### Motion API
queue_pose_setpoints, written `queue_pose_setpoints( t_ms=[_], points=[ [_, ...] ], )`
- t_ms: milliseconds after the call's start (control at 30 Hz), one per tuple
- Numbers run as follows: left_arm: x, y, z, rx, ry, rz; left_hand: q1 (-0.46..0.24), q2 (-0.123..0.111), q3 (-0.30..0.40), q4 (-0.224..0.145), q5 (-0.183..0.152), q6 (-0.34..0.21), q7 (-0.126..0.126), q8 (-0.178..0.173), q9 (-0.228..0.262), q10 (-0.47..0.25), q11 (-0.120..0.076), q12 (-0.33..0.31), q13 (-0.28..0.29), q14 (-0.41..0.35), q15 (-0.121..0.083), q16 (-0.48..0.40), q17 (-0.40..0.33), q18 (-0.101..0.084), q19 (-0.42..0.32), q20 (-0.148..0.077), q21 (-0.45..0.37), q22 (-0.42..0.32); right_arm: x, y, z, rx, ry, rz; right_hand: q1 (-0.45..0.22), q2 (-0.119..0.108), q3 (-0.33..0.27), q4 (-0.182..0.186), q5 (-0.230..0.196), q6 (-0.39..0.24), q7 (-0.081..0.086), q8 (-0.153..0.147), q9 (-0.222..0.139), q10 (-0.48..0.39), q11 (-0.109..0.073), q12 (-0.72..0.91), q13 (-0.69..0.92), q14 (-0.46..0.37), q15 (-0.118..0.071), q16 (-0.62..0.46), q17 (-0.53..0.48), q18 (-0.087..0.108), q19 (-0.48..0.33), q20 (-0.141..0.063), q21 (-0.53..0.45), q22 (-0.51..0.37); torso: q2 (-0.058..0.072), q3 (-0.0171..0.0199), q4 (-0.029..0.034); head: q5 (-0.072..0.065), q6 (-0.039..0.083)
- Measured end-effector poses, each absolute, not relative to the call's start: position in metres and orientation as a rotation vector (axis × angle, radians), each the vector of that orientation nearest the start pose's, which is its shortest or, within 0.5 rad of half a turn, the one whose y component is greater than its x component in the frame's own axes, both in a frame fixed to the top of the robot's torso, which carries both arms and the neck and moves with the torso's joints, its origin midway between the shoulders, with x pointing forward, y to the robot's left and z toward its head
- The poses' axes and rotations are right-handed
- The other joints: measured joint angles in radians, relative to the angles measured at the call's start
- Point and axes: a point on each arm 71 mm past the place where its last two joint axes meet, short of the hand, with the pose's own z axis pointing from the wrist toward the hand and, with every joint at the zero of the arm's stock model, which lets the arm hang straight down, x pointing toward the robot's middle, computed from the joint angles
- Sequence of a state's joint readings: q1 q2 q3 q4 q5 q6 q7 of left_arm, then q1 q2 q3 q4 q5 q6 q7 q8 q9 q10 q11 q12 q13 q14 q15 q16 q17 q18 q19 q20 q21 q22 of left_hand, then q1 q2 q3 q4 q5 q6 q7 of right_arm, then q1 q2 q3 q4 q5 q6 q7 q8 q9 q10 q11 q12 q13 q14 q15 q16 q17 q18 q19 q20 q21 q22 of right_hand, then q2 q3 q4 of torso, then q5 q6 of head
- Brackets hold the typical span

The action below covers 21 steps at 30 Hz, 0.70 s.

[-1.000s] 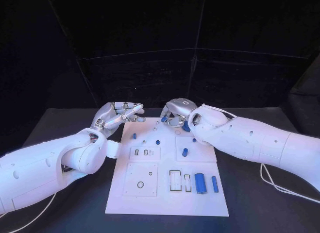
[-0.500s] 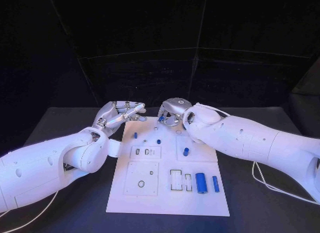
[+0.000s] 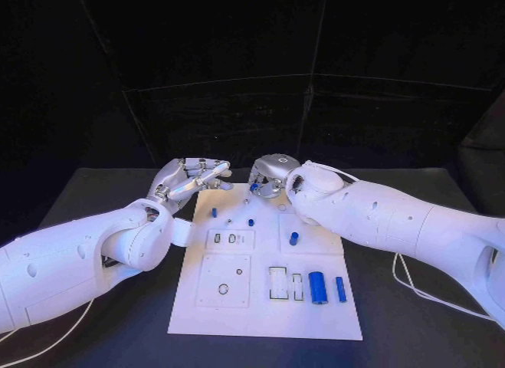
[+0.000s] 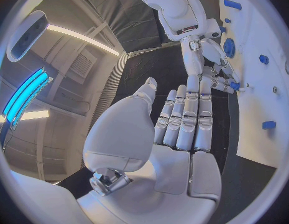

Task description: Assemble the parts on the task board

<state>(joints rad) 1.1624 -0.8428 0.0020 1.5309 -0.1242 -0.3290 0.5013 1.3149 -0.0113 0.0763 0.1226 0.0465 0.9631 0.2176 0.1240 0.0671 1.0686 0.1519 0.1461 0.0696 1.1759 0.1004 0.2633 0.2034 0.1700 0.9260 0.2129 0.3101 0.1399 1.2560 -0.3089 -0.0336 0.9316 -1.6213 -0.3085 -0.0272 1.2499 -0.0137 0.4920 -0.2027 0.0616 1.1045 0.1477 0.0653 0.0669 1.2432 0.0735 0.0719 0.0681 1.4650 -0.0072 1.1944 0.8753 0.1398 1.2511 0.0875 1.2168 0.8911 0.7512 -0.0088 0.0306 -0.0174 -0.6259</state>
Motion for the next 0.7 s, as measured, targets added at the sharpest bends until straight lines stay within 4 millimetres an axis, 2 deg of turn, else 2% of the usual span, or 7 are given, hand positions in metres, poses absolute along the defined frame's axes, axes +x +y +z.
queue_pose_setpoints(
  t_ms=[333,400,467,567,700],
  points=[
    [0.487,0.2073,-0.17,-0.939,1.323,-1.588,0.0,0.0,0.0,0.0,0.0,0.0,0.0,-0.004,0.0,0.0,0.0,0.0,0.0,0.0,0.0,0.0,0.001,0.0,0.0,0.0,0.0,0.0,0.5741,-0.0741,-0.1752,-0.373,1.535,0.55,0.0,0.0,0.003,0.003,0.0,-0.001,-0.001,-0.005,0.0,0.0,0.0,-0.004,-0.001,0.0,0.0,0.004,0.001,0.0,-0.004,0.004,0.0,0.001,0.0,-0.0001,0.0,0.004,-0.004],
    [0.4871,0.2074,-0.1701,-0.939,1.323,-1.588,0.0,0.0,0.0,0.0,0.0,0.0,0.0,-0.004,0.0,0.0,0.0,0.0,0.0,0.0,0.0,0.0,0.001,0.0,0.0,0.0,0.0,0.0,0.5743,-0.0735,-0.1752,-0.372,1.535,0.549,-0.004,-0.004,0.005,0.005,0.0,-0.002,0.0,-0.005,0.0,-0.006,0.006,-0.004,-0.001,0.0,0.0,0.004,0.001,0.0,-0.004,0.004,0.0,0.001,0.0,-0.0001,0.0,0.004,-0.004],
    [0.4872,0.2076,-0.1701,-0.939,1.323,-1.588,0.0,0.0,0.0,0.0,0.0,0.0,0.0,-0.004,0.0,0.0,0.0,0.0,0.0,0.0,0.0,0.0,0.001,0.0,0.0,0.0,0.0,0.0,0.5747,-0.0728,-0.1754,-0.372,1.536,0.546,-0.005,-0.005,0.006,0.011,0.0,-0.009,0.006,-0.005,0.0,-0.013,0.012,-0.007,-0.003,0.0,0.0,0.004,-0.001,0.0,-0.006,0.006,0.005,0.001,0.0,-0.0001,0.0,0.004,-0.003],
    [0.4873,0.2077,-0.1701,-0.939,1.323,-1.587,0.0,0.0,0.0,0.0,0.0,0.0,0.0,-0.004,0.0,0.0,0.0,0.0,0.0,0.0,0.0,0.0,0.001,0.0,0.0,0.0,0.0,0.0,0.5753,-0.072,-0.1764,-0.373,1.542,0.541,-0.012,-0.02,0.01,0.018,0.0,-0.024,0.02,-0.004,0.0,-0.042,0.016,-0.008,-0.005,0.0,0.0,0.004,-0.008,0.0,-0.012,0.012,0.006,0.0,0.0,-0.0003,0.0,0.005,-0.003],
    [0.4873,0.2075,-0.1701,-0.939,1.324,-1.588,0.0,0.0,0.0,0.0,0.0,0.0,0.0,-0.004,0.0,0.0,0.0,0.0,0.0,0.0,0.0,0.0,0.001,0.0,0.0,0.0,0.0,0.0,0.576,-0.0714,-0.1771,-0.373,1.547,0.536,-0.022,-0.037,0.008,0.028,0.0,-0.048,0.026,0.001,-0.002,-0.073,0.024,-0.008,-0.005,0.0,0.007,0.004,-0.022,0.0,-0.02,0.02,0.006,-0.01,0.001,-0.0004,0.0,0.006,-0.005]
  ],
)
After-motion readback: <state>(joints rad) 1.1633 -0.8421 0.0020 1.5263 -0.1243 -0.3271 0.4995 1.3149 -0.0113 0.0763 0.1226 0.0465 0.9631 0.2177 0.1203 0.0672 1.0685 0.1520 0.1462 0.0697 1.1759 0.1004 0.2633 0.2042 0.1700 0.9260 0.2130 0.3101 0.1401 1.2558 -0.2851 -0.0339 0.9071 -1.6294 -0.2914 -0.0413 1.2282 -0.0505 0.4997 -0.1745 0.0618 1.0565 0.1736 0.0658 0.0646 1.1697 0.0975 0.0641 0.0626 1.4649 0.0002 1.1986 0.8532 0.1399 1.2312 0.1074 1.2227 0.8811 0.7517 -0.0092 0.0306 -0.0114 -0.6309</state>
